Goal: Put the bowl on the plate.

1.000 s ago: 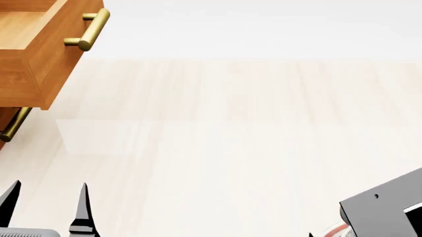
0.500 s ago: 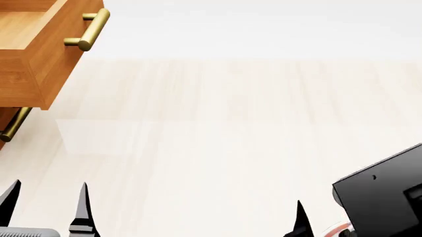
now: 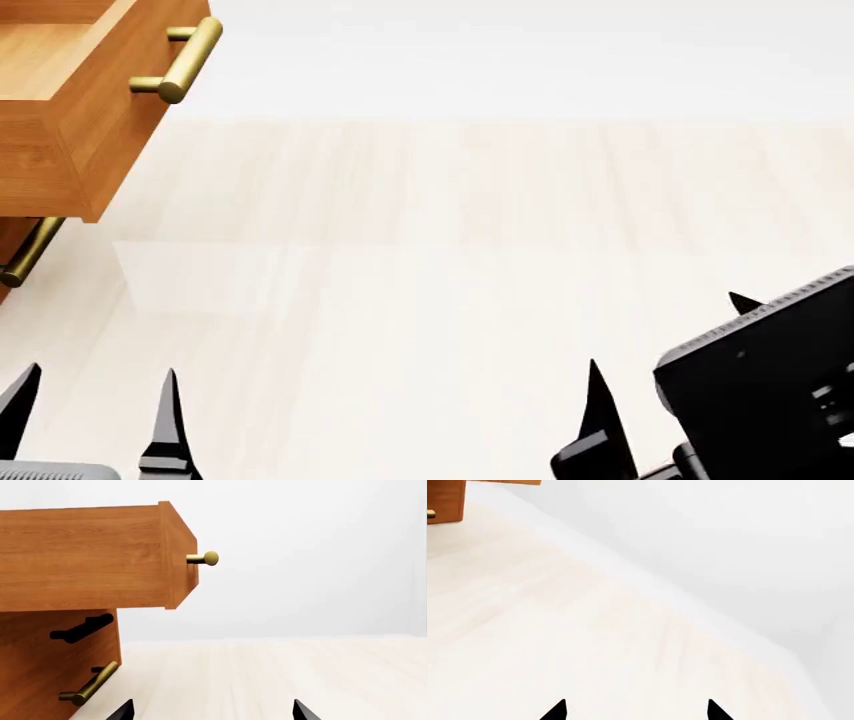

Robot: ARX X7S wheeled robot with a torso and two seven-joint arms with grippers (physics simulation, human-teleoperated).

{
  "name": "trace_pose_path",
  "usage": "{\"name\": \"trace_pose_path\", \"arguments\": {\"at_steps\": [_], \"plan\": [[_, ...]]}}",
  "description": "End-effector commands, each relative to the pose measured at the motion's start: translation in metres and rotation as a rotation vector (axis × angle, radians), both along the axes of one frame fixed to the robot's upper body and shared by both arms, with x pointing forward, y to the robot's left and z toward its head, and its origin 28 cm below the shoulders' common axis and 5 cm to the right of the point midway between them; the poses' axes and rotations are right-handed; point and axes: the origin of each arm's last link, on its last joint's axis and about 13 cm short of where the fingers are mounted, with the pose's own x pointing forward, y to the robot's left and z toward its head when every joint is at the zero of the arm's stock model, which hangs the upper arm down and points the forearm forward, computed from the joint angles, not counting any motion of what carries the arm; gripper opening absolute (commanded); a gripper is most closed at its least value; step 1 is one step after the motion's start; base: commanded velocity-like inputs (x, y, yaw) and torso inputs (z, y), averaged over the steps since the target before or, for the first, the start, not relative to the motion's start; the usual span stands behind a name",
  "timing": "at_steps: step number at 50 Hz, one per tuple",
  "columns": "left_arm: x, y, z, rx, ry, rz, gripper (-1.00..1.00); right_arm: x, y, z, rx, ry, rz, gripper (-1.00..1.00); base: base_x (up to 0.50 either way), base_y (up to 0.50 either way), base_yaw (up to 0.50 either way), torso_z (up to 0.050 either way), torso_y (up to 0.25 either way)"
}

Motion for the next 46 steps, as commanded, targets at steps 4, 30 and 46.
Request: {"name": "trace_pose_path", "arguments": {"at_steps": [4,30,46], "plan": [[-0.0003,0.0002,0.001,0.002,-0.002,-0.002,1.0,-0.0014,0.0038,0.002,-0.045,-0.095,0.034,1.0,0.0,0.0,0.0,0.0,0.0],[-0.0004,0.001,0.0024,0.0,-0.008,0.003,1.0,0.0006,0.0069,0.0063,-0.055,-0.26,0.083,1.0,0.0,0.0,0.0,0.0,0.0],[-0.0003,-0.0004,0.0024,0.008,-0.008,-0.002,1.0,0.0013,0.0085,0.0109,0.009,-0.362,0.13,1.0,0.0,0.0,0.0,0.0,0.0]]}}
